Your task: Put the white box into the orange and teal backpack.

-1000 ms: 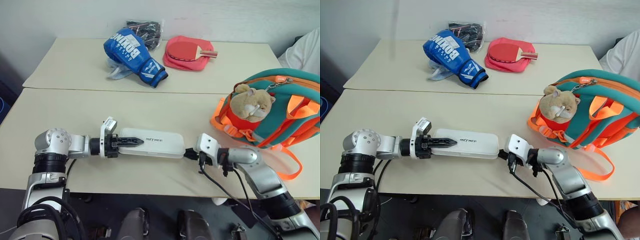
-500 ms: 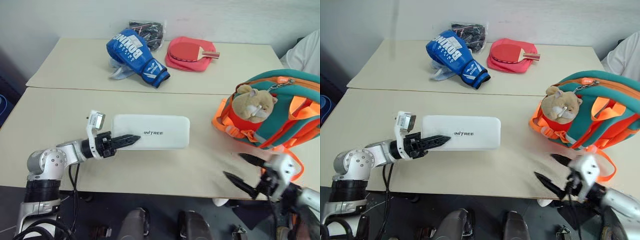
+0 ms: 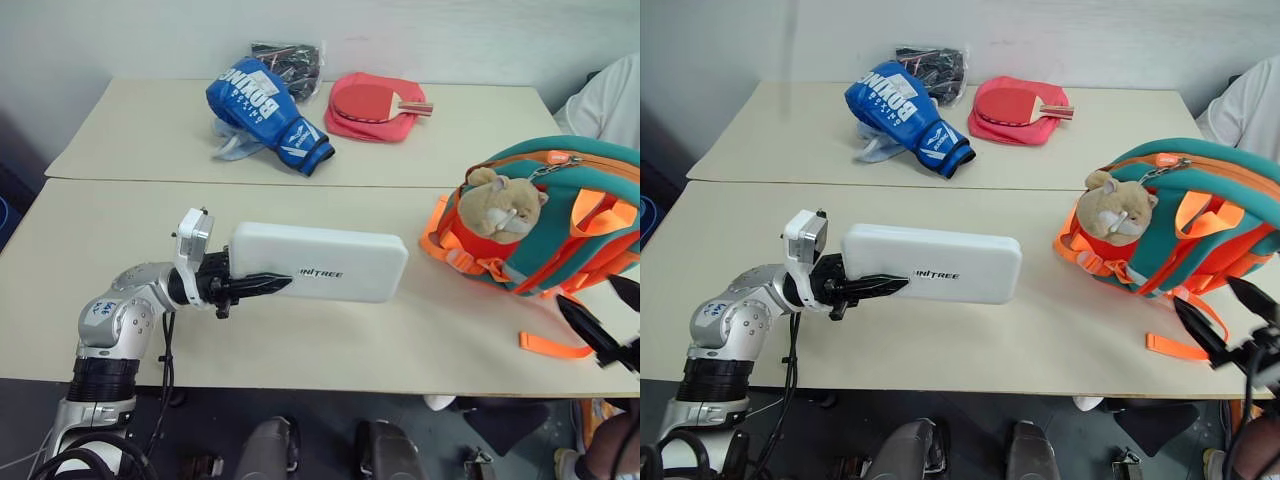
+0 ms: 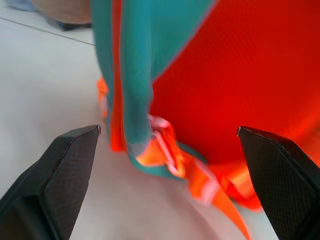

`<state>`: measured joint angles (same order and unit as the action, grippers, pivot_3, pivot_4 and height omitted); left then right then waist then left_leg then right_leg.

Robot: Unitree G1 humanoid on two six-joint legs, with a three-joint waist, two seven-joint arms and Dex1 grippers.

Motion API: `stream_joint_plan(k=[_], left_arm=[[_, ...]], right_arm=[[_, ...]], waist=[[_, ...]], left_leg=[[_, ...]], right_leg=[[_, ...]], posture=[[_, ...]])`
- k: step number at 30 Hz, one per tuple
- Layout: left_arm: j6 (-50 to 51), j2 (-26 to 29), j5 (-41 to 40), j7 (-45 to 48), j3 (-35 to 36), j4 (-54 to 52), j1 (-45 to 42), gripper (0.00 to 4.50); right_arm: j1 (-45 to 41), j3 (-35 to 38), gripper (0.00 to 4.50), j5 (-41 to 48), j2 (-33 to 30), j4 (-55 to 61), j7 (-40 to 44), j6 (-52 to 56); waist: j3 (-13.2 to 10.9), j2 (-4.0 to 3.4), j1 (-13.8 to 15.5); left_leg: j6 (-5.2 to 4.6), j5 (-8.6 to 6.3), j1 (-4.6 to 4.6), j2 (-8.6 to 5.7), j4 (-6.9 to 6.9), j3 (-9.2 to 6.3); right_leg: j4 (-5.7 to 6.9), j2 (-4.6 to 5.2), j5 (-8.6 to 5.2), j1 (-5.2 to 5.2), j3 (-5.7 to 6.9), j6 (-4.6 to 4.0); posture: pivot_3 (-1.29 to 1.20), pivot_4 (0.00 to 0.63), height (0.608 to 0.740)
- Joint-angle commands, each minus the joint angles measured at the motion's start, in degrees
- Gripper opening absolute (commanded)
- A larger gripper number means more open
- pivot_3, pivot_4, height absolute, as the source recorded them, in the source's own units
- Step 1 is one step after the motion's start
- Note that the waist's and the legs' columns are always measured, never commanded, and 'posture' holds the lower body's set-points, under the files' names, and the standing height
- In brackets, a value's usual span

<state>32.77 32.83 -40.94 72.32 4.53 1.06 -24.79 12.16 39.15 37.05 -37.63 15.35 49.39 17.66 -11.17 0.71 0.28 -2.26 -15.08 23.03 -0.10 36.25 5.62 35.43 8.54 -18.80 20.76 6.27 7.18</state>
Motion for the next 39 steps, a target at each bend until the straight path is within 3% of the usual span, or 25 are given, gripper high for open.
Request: stream_joint_plan(k=[1,6,8,13,19,22,25,30,39], left_arm=[[-1.9,0.8,0.2,1.2,0.9,-0.7,-1.0,1.41],[0.1,1.4,-2.2,-3.5,5.8,-2.3,1.2,1.41],[1.7,1.2,-4.1,-6.2,8.7,-2.4,2.0,1.41],[1.3,1.7,-3.5,-12.2,15.9,3.2,4.7,1.41],[-0.3,1.3,-3.7,-16.2,21.3,7.2,7.0,1.41],[-1.1,0.8,-4.6,-17.8,23.2,4.6,8.8,1.41],[2.9,1.0,-10.7,-20.6,27.3,-0.6,9.4,1.41],[7.9,4.3,-17.7,-22.1,31.6,-6.8,10.6,1.41],[13.7,10.0,-29.9,-23.9,32.9,-19.1,9.6,1.41]], right_arm=[[-8.4,-7.5,3.86,-0.7,-0.3,-4.7,0.5,0.3],[-21.7,-15.8,2.24,-6.4,3.1,-14.4,-0.9,-6.8],[-24.3,-18.2,1.43,-6.9,4.7,-14.5,-0.8,-7.8],[-29.3,-26.0,0.0,-5.1,8.1,-11.5,3.2,-6.8],[-34.4,-35.6,0.0,-1.2,13.1,-5.2,6.9,-1.6],[-35.3,-38.2,0.0,12.8,15.2,4.8,3.7,11.2],[-31.5,-37.9,0.0,20.5,8.0,12.8,6.7,20.5],[-26.9,-31.5,0.0,26.8,-4.4,13.7,10.9,27.1],[-31.1,-30.9,0.0,20.6,-4.2,7.5,8.5,24.3]], waist=[[0.0,0.01,-0.3],[0.0,-0.03,-0.5],[0.0,-0.04,-0.5],[0.0,-0.05,-0.6],[-0.1,-0.04,-1.7],[-0.1,-0.04,-1.8],[-0.1,-0.01,-1.8],[-0.1,0.14,-1.6],[-0.1,0.16,-1.6]], left_leg=[[0.02,0.01,0.02,0.04,0.01,-0.04],[-0.06,0.06,0.11,-0.01,0.18,-0.03],[-0.06,0.06,0.14,-0.01,0.2,-0.09],[-0.06,0.07,0.14,0.0,0.28,-0.13],[0.0,0.06,0.17,0.09,0.25,-0.2],[0.0,0.05,0.18,0.04,0.23,-0.2],[0.01,0.01,0.29,0.07,0.19,-0.23],[-0.02,-0.24,0.26,0.13,0.24,-0.33],[0.11,-0.29,0.22,0.23,0.24,-0.28]], right_leg=[[0.06,-0.01,0.0,-0.02,0.04,0.0],[0.18,-0.02,0.0,-0.02,0.19,0.0],[0.18,0.0,0.0,-0.05,0.19,0.0],[0.23,-0.01,0.0,-0.07,0.2,0.01],[0.28,-0.02,0.0,-0.01,0.26,0.01],[0.26,0.0,0.0,-0.01,0.26,0.01],[0.24,0.13,0.0,0.12,0.17,0.0],[-0.02,0.17,0.0,-0.11,0.06,0.0],[-0.02,0.06,0.0,-0.08,0.01,0.0]], posture=[[0.0,0.15,0.74],[0.0,0.15,0.74],[0.0,0.15,0.74],[0.0,0.15,0.74],[0.0,0.15,0.74],[0.0,0.15,0.74],[0.0,0.15,0.74],[0.0,0.15,0.74],[0.0,0.15,0.74]])
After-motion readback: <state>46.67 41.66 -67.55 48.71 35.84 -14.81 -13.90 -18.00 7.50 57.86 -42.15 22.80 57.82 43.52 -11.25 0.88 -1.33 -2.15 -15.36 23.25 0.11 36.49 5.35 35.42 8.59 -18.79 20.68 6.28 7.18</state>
